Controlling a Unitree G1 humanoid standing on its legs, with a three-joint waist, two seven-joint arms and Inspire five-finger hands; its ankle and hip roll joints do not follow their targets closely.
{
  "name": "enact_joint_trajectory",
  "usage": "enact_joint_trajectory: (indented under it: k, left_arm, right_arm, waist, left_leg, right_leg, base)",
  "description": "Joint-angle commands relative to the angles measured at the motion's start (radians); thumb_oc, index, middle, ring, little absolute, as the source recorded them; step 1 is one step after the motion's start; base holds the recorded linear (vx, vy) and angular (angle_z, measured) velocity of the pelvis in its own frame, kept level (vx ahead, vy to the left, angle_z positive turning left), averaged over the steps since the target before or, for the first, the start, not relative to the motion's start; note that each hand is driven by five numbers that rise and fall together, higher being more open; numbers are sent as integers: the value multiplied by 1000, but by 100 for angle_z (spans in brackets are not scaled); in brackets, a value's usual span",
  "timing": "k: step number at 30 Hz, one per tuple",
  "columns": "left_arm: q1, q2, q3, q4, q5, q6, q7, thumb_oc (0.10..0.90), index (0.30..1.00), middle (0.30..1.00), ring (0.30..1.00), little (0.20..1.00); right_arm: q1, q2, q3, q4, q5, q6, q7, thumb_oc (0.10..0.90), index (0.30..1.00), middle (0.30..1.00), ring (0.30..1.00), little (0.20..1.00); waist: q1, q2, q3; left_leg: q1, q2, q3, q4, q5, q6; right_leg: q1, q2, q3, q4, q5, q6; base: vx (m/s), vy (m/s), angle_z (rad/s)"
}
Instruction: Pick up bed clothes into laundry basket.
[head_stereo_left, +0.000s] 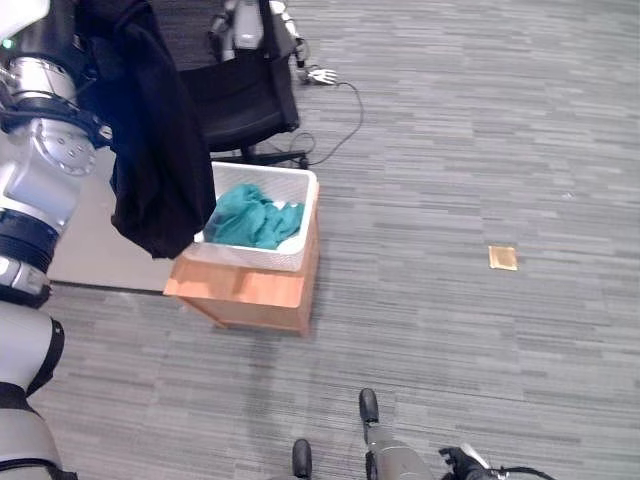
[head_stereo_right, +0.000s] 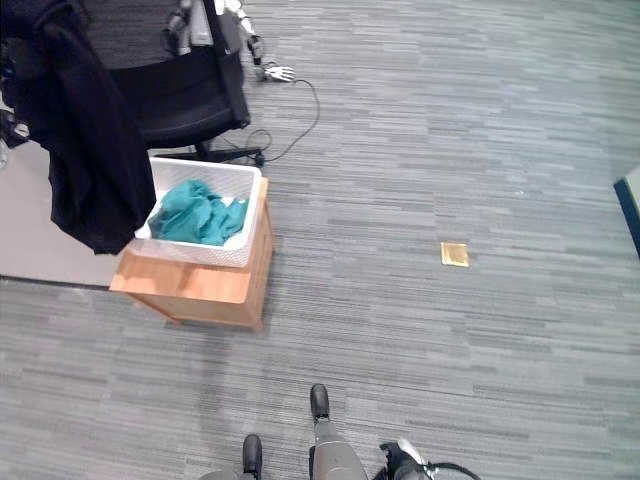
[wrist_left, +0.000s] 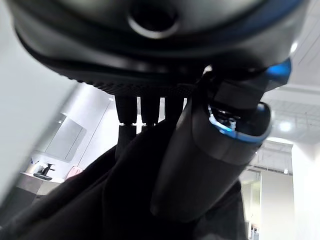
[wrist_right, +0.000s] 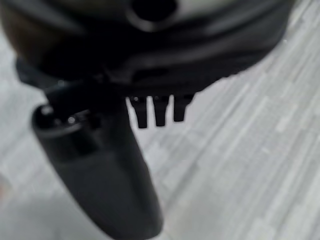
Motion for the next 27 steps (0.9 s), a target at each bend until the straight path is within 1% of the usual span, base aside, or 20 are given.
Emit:
enact_joint_trajectory:
  k: [1,3,8,19,22,25,27]
  left_arm:
    - [-253,81,10,77,-5,-38,52,400,300,300,300,300]
    - [-254,87,-3,104,11,-34,45,400,300,300,300,300]
    - [-231,61,5,147,19,-37,29,400,300,300,300,300]
    - [-187,68,29,138,34,-37,31,400,300,300,300,300]
    - [-158,52,34,164,56,-30,21,400,300,300,300,300]
    - [-100,13,62,220,70,-25,3,400,300,300,300,300]
    - [-84,3,72,232,71,-25,-3,400,300,300,300,300]
  right_arm:
    - [47,-71,11,40,18,-1,-25,800,900,900,900,900]
    - [44,-75,17,38,20,-6,-25,800,900,900,900,900]
    - [62,-80,26,41,25,-21,-22,800,900,900,900,900]
    - [58,-89,40,28,27,-26,-30,800,900,900,900,900]
    - [56,-88,44,29,27,-26,-31,800,900,900,900,900]
    - [37,-90,39,38,45,-21,-41,800,900,900,900,900]
    - [37,-86,39,42,48,-21,-43,800,900,900,900,900]
  waist:
    - [-8,32,-103]
    - [-8,35,-104]
    - [-11,22,-104]
    - [0,8,-98]
    - [-3,5,-90]
    - [-11,3,-69]
    - [-13,3,-64]
  left_leg:
    - [-53,-11,-51,-4,-1,-4]
    - [-58,-7,-51,-4,1,-6]
    - [-70,4,-60,-4,4,-15]
    - [-80,16,-71,-4,9,-24]
    - [-92,18,-71,-4,12,-27]
    - [-124,14,-74,-4,22,-25]
    - [-140,11,-73,-4,25,-24]
  right_leg:
    - [89,-43,22,4,-156,153]
    - [90,-40,24,4,-162,153]
    - [94,-30,30,4,-178,145]
    - [104,-23,25,4,-193,141]
    - [95,-23,24,4,-192,140]
    - [61,-21,27,4,-184,139]
    - [44,-21,28,4,-180,139]
  base:
    - [64,-1,-19]
    - [41,-7,-18]
    - [46,-18,1]
    - [8,-5,8]
    - [-18,0,0]
    - [-62,5,-3]
    - [-61,-3,-5]
